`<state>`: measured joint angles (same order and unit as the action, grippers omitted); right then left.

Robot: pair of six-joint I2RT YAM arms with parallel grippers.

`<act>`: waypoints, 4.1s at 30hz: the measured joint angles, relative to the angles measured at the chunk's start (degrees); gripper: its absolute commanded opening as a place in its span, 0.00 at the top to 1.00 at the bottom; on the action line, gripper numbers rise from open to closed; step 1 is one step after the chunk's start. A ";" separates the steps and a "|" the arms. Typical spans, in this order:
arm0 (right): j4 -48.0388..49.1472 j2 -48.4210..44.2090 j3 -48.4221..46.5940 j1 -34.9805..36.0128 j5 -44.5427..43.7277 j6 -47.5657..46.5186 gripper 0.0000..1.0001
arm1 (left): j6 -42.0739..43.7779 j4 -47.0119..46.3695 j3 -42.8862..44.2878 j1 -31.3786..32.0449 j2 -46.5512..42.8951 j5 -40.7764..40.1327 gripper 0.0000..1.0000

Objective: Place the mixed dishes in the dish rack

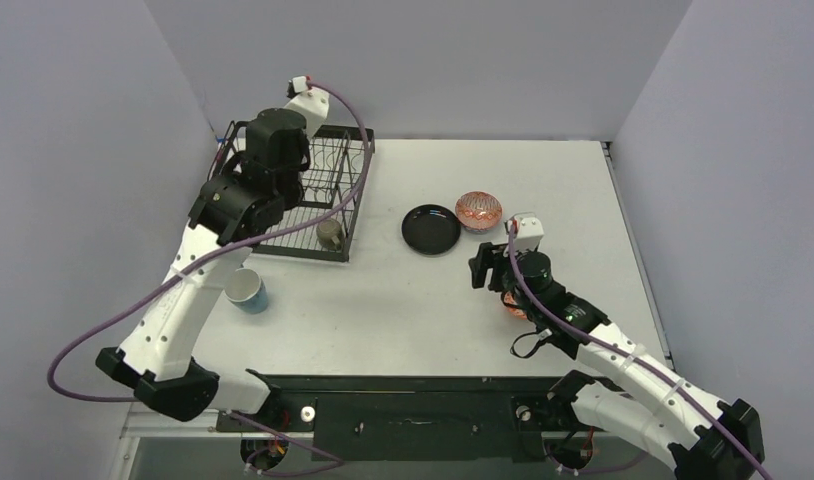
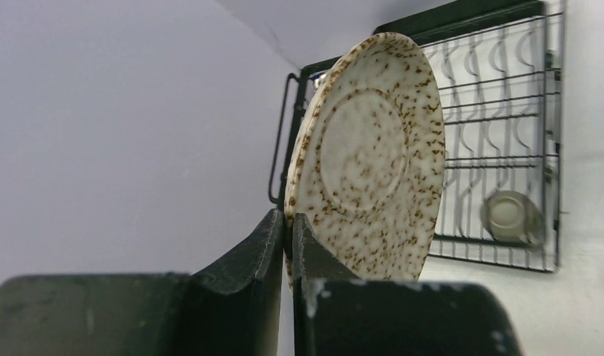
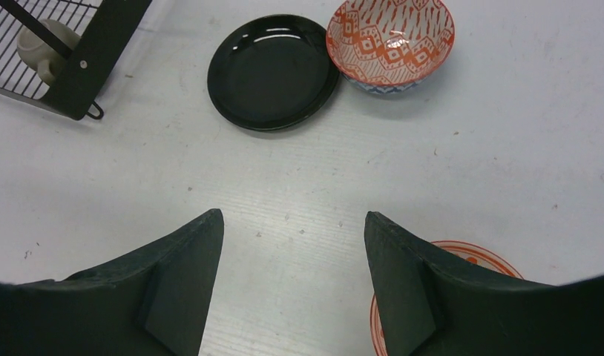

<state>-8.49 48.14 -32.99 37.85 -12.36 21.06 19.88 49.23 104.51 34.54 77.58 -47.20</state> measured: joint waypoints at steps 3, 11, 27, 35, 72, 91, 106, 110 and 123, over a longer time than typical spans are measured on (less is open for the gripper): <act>-0.31 0.96 -1.84 -0.70 1.33 -0.28 0.34 | 1.84 -2.62 1.03 -4.98 3.02 -0.28 1.00; -3.89 4.70 -6.97 -2.64 7.43 -0.15 0.35 | 6.43 -6.64 8.09 -15.26 12.52 0.76 1.00; -7.98 6.99 -11.87 -3.78 12.44 -0.57 0.34 | 21.22 -17.77 7.74 -26.18 16.15 1.77 1.00; -7.96 6.99 -11.78 -3.65 12.46 -0.92 0.34 | 22.32 -18.95 1.42 -27.50 15.26 1.99 1.00; -7.87 6.99 -11.34 -3.63 12.46 -0.94 0.33 | 20.46 -19.93 -2.71 -26.75 18.34 1.01 1.00; -7.85 6.99 -11.26 -3.63 12.68 -0.94 0.33 | 21.77 -20.00 -3.67 -26.75 19.12 1.31 1.00; -7.78 6.99 -11.04 -3.63 12.68 -0.94 0.34 | 22.93 -20.96 -3.63 -25.33 24.02 -1.90 1.00; -7.65 6.99 -11.04 -3.63 12.68 -0.94 0.33 | 23.37 -21.09 -3.65 -25.03 24.15 -2.56 0.93; -7.41 6.99 -11.04 -3.63 12.83 -0.94 0.34 | 23.82 -22.67 -5.73 -24.59 23.93 -4.98 0.46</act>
<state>-15.90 55.13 -44.03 34.22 0.47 20.12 43.70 26.57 98.78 9.96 101.51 -52.18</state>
